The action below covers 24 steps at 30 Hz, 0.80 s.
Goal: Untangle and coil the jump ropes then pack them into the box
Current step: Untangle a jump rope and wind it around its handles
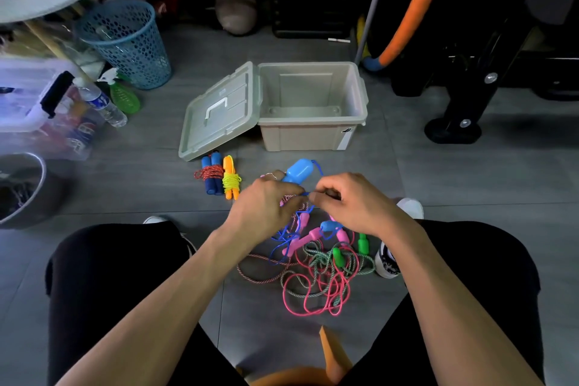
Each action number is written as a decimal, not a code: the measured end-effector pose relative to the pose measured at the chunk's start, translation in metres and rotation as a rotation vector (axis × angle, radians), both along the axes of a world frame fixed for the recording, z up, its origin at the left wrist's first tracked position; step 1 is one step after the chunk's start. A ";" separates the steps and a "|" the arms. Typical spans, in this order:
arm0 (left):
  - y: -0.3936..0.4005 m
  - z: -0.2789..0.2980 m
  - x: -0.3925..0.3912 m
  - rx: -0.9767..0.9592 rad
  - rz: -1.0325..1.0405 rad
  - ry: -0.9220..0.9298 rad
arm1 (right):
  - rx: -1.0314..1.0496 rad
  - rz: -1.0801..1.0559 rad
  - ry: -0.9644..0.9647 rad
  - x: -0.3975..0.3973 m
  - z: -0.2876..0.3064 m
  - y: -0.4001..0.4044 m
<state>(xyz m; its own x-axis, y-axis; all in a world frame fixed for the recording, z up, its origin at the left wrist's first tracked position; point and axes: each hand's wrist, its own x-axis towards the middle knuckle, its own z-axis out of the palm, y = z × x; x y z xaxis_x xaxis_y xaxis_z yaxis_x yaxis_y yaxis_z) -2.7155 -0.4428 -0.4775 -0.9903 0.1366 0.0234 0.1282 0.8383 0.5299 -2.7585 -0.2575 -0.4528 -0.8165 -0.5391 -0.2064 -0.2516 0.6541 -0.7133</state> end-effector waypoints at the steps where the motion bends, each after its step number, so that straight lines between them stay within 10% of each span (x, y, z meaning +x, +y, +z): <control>1: -0.001 0.000 -0.001 -0.072 0.030 0.001 | 0.016 -0.006 -0.005 0.000 0.000 0.001; 6: -0.021 -0.007 -0.008 -0.426 0.289 -0.144 | 0.041 -0.063 0.046 -0.004 0.002 0.015; 11: -0.048 -0.026 -0.010 -0.332 0.416 -0.340 | 0.015 -0.099 0.052 -0.005 0.003 0.023; 18: 0.000 -0.004 0.002 0.089 -0.032 0.037 | -0.022 -0.007 0.037 -0.002 0.002 0.010; 24: 0.000 -0.010 0.002 -0.023 0.132 0.137 | 0.003 -0.010 0.029 0.002 0.000 0.011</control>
<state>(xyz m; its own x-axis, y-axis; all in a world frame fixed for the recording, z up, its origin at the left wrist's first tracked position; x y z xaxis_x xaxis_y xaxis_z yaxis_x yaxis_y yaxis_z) -2.7132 -0.4423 -0.4877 -0.9875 0.0076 0.1577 0.0858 0.8641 0.4959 -2.7569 -0.2462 -0.4528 -0.8274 -0.5306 -0.1840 -0.2657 0.6585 -0.7041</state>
